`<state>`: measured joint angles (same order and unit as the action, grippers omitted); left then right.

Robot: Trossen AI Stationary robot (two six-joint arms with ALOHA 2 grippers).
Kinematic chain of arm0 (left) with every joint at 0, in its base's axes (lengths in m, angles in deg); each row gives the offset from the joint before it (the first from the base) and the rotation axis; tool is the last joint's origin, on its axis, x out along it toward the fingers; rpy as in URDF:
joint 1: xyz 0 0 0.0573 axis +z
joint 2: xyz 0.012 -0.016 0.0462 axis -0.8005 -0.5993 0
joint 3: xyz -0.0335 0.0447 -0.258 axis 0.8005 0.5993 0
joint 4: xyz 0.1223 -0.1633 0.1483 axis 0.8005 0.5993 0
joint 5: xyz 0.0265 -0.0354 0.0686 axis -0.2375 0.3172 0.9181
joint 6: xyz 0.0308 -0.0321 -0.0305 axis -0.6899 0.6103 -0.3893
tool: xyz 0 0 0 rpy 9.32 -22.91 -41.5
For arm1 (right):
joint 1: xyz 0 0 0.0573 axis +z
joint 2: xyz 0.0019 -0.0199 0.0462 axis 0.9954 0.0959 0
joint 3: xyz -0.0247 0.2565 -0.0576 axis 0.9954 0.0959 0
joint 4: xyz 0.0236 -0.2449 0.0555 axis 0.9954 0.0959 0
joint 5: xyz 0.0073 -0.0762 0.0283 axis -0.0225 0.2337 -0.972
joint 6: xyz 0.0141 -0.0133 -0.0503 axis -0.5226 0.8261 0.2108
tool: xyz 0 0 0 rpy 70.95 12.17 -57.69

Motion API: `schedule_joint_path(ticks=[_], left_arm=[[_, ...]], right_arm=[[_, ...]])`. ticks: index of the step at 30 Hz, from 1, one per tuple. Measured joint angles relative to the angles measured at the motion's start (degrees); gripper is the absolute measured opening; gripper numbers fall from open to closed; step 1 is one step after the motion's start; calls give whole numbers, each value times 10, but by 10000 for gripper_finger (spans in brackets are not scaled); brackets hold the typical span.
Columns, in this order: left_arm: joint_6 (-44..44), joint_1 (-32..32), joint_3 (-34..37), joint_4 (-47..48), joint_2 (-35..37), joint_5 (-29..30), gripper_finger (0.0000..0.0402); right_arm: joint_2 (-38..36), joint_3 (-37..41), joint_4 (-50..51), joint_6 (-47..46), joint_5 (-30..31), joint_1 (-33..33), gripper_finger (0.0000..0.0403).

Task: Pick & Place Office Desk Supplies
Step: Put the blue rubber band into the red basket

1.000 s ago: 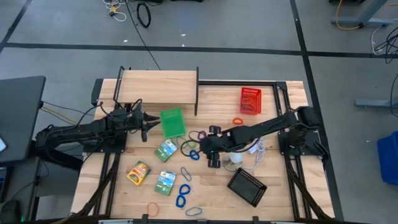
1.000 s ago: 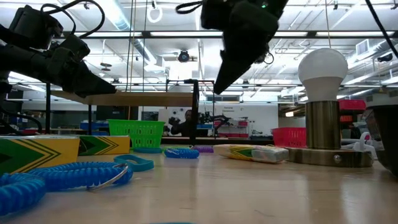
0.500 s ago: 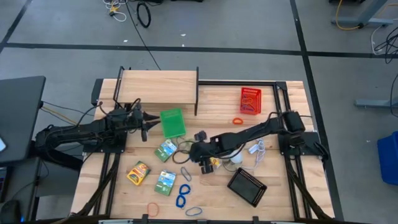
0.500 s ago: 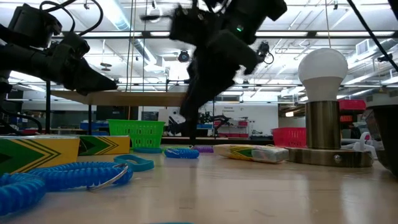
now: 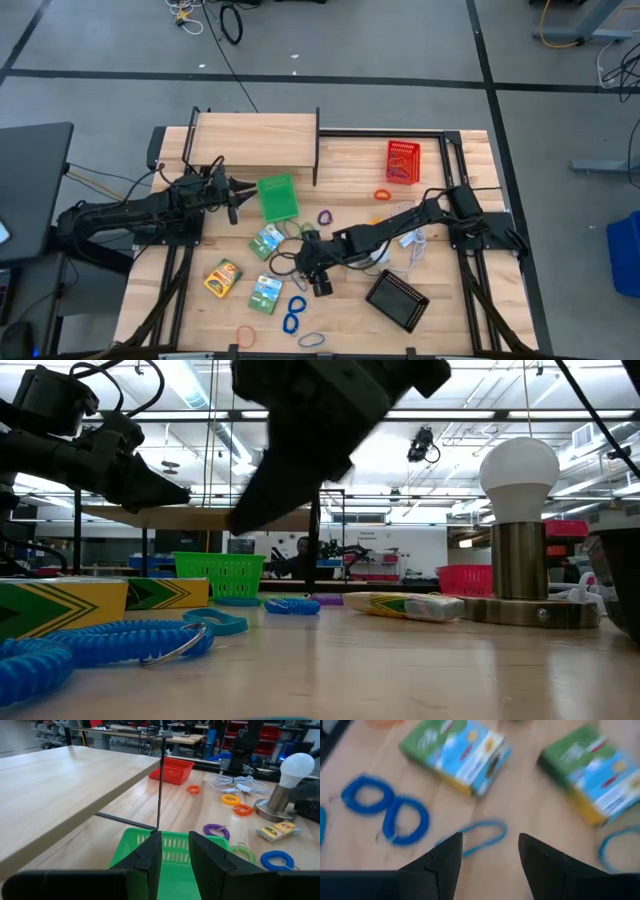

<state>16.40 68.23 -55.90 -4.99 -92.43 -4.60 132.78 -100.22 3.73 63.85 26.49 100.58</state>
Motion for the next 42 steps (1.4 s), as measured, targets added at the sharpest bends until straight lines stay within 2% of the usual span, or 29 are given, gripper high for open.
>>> schedule_joint_path(ticks=[8, 14, 32, 35, 37, 42], left_arm=[[11, 0, 0, -2, 0, -1, 104], [14, -1, 0, -2, 0, -2, 104], [20, -1, 0, 0, 0, -1, 104], [20, -1, 0, 0, 0, -2, 104], [20, -1, 0, 0, 0, -2, 104], [20, -1, 0, 0, 0, -2, 104]], right_arm=[[41, -9, -30, -46, -20, 15, 201], [70, -40, -14, -46, 6, 14, 201], [98, -43, -5, -80, 34, 5, 197], [99, -43, -3, -74, 44, 10, 176], [100, -43, -3, -68, 56, 14, 147], [101, -43, -6, -48, 64, 23, 29]])
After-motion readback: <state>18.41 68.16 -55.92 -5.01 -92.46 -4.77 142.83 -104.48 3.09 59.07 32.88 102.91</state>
